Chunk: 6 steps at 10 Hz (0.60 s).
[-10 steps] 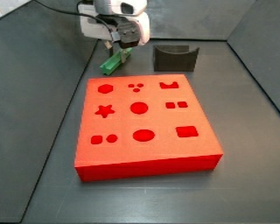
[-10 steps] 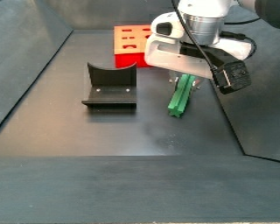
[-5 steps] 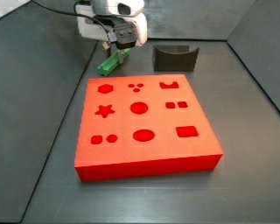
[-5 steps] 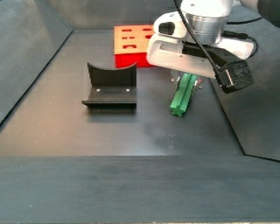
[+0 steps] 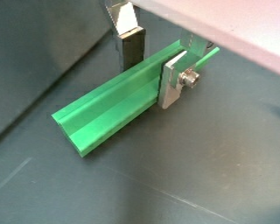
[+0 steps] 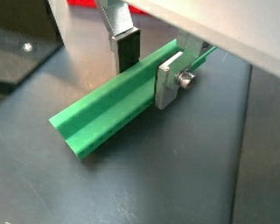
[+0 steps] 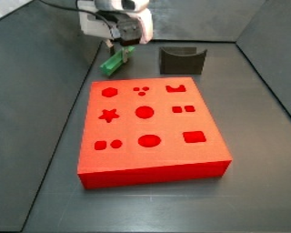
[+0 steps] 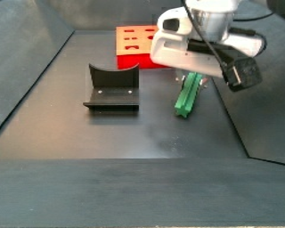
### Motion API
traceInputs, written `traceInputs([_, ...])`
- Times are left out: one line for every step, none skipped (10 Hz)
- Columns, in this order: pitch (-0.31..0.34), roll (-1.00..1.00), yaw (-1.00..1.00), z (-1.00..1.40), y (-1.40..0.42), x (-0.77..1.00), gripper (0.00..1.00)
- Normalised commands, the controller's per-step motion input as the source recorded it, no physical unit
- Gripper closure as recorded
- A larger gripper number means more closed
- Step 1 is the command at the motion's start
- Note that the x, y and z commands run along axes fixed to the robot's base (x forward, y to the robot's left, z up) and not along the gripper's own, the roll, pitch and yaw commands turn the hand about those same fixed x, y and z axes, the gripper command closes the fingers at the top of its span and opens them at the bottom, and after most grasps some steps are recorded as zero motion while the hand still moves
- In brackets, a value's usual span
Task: Pick up the star object. Move up. Place the star object on the fixture. Regrasp the star object. Move to above the board. Insert the star object.
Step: Move up, then place the star object on the fixture.
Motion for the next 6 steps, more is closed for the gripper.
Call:
traceInputs([0.009, 0.00, -0.01, 0.67, -0.03, -0.03, 1.00])
traceInputs([0.024, 0.00, -0.01, 0.50, -0.01, -0.02, 1.00])
traceInputs([0.036, 0.00, -0.01, 0.32, -0.01, -0.02, 1.00])
traceInputs([0.040, 0.00, -0.01, 0.17, -0.01, -0.02, 1.00])
traceInputs([0.000, 0.00, 0.00, 1.00, 0.00, 0.00, 1.00])
traceInputs([0.015, 0.00, 0.00, 1.00, 0.00, -0.01, 1.00])
